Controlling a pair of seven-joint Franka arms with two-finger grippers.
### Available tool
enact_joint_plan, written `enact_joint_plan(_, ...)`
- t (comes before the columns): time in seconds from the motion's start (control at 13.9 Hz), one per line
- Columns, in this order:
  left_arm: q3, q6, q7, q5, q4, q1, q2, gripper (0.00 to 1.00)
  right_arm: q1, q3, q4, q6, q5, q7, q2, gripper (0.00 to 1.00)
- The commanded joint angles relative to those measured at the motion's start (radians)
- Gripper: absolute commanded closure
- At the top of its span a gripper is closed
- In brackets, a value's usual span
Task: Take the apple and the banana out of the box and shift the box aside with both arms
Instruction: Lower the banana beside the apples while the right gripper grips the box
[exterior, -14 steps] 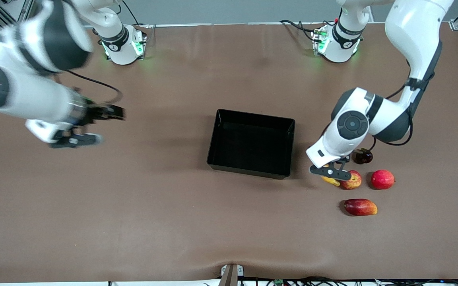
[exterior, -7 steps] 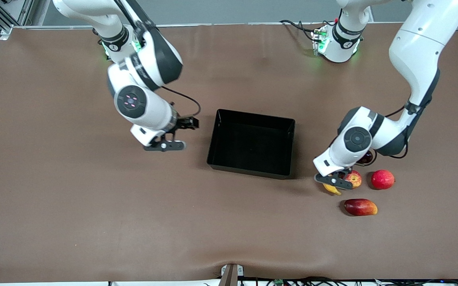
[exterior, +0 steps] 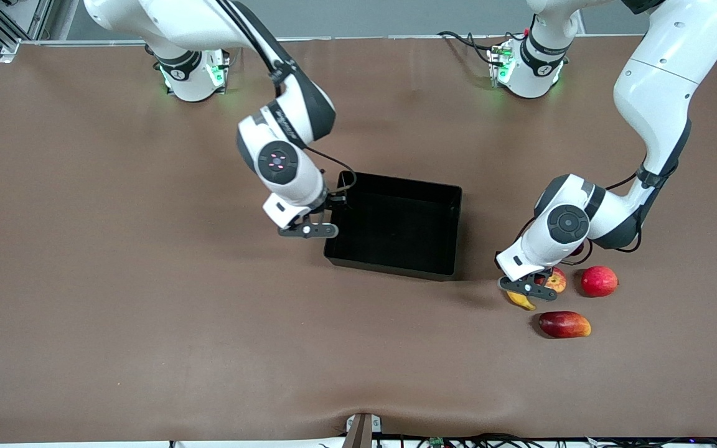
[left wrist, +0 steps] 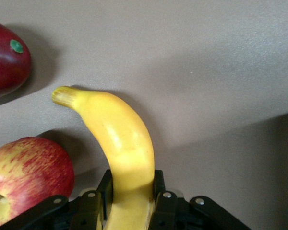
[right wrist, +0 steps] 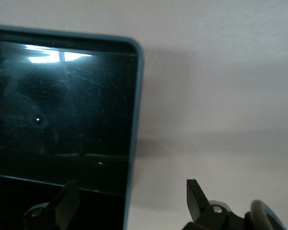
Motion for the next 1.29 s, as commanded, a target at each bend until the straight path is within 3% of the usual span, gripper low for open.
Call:
enact_joint_plan(0.0, -0.007, 0.032, -0.006, 0.019, -0.004, 0.005, 0.017, 1.00, 0.031, -0.013, 0.010, 0.027, 0.008, 0.012, 0.051, 0.58)
enact_joint_plan(0.07, -0.007, 0.038, -0.006, 0.019, -0.004, 0.005, 0.022, 1.00, 0.028, -0.013, 0.010, 0.028, 0.008, 0.009, 0.054, 0.85)
enact_joint_plan(0.14, -0.007, 0.040, -0.006, 0.019, -0.002, 0.005, 0.023, 0.99, 0.024, -0.013, 0.010, 0.025, 0.008, 0.005, 0.054, 1.00)
enact_joint_plan(0.22, -0.007, 0.042, -0.006, 0.019, -0.002, 0.005, 0.023, 0.71, 0.021, -0.013, 0.012, 0.027, 0.008, 0.006, 0.054, 1.00)
enact_joint_plan(0.29, -0.007, 0.042, -0.005, 0.019, -0.002, 0.005, 0.023, 0.01, 0.018, -0.013, 0.015, 0.030, 0.009, 0.014, 0.056, 1.00)
enact_joint_plan(0.65, -0.059, 0.022, 0.003, 0.018, 0.004, 0.005, -0.076, 0.00, 0.006, -0.017, 0.022, 0.027, 0.014, 0.022, 0.051, 1.00)
enact_joint_plan(1.08, -0.125, -0.260, 0.008, -0.012, 0.117, 0.006, -0.298, 0.00, -0.116, -0.019, 0.021, -0.070, 0.012, 0.005, -0.025, 1.00)
enact_joint_plan(1.22, -0.133, -0.306, 0.006, -0.121, 0.139, 0.008, -0.375, 0.00, -0.167, -0.021, 0.004, -0.116, 0.006, -0.049, -0.067, 1.00)
